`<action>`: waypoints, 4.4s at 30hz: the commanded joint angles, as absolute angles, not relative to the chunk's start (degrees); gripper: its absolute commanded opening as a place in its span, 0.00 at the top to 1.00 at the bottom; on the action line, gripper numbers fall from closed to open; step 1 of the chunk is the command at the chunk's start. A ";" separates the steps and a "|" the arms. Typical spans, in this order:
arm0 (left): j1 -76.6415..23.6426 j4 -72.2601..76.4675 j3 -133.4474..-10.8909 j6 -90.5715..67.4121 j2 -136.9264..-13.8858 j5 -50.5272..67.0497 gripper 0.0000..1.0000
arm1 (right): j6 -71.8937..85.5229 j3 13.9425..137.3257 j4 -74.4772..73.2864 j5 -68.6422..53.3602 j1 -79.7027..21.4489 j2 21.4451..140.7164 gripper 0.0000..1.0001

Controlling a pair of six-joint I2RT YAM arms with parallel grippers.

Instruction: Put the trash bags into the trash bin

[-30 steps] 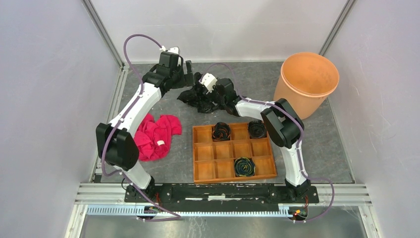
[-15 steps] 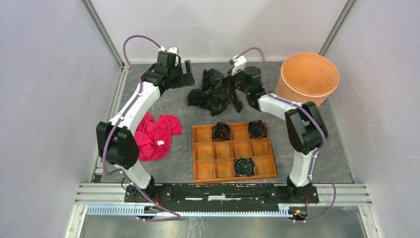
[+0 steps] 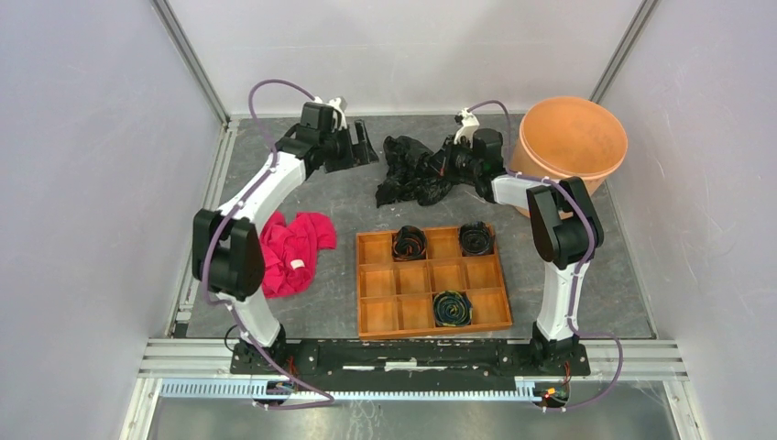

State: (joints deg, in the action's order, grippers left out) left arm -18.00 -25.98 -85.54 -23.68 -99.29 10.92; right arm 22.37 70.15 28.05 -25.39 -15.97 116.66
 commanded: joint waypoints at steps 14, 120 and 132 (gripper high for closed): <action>-21.25 -21.97 -86.59 -22.51 -115.36 25.49 0.14 | 16.10 69.82 26.54 -23.24 -16.00 112.84 0.98; -19.08 -32.22 -84.69 -17.02 -76.03 32.43 0.97 | -5.54 65.83 36.37 -41.71 -33.17 98.20 0.70; -19.06 -34.08 -77.89 -24.61 -74.31 6.05 0.04 | 3.78 64.57 26.03 -15.36 -24.28 102.23 1.00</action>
State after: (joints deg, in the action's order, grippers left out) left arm -19.11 -35.46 -81.89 -20.60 -75.90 11.84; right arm -0.99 62.78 31.35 -24.16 -27.94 98.91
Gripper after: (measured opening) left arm 0.922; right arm 0.009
